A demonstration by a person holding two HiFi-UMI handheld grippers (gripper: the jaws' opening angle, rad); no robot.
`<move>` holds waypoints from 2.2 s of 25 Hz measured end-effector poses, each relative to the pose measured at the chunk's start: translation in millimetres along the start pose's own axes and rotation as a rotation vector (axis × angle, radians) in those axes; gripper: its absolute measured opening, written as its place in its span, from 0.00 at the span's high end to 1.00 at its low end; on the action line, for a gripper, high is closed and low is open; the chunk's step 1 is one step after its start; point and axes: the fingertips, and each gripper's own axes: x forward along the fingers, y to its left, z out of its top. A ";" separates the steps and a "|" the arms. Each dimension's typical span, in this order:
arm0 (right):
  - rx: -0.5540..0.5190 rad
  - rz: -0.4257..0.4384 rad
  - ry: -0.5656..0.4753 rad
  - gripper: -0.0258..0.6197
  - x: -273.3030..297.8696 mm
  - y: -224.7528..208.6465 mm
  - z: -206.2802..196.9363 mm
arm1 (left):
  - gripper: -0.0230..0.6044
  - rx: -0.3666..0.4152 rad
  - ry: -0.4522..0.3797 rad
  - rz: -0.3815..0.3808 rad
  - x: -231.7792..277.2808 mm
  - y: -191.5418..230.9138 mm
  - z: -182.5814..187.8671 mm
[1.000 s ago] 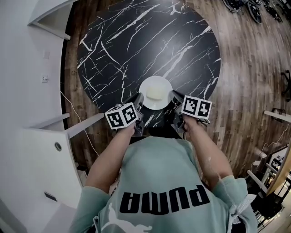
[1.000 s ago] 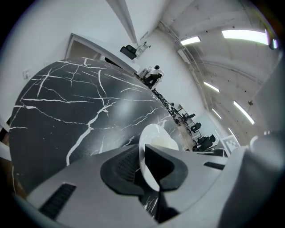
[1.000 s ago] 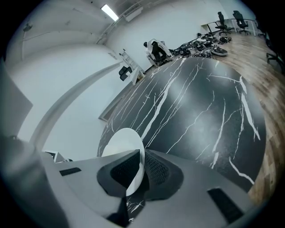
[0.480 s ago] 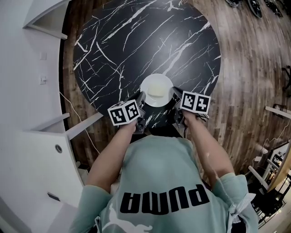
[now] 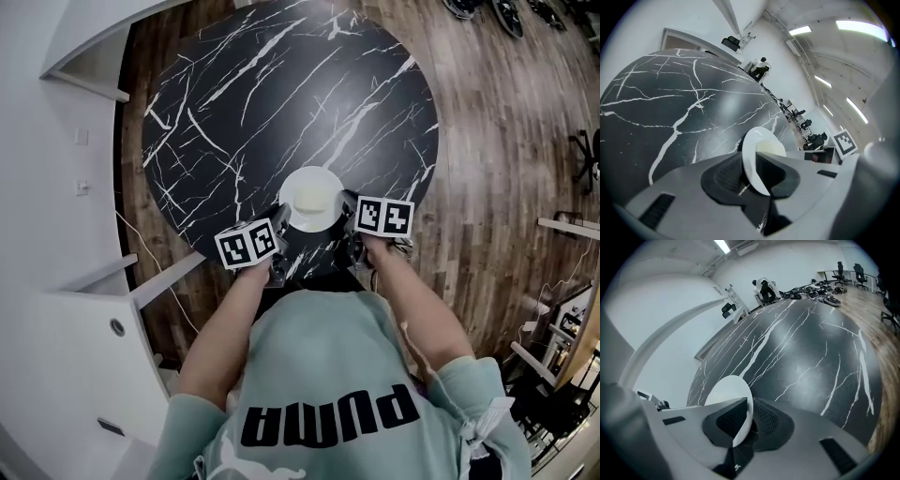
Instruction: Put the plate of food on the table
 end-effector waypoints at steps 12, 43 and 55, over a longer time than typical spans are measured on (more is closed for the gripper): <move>-0.204 -0.013 -0.219 0.94 -52.7 32.4 19.6 | 0.95 0.191 -0.240 0.044 -92.2 -12.6 11.7; -0.386 0.202 -0.497 0.95 -241.5 244.9 -205.8 | 0.95 0.569 -0.573 -0.071 -349.9 -96.5 -141.3; -0.587 0.237 -0.492 0.95 -271.0 250.5 -236.6 | 0.95 0.601 -0.637 0.000 -363.8 -118.0 -178.4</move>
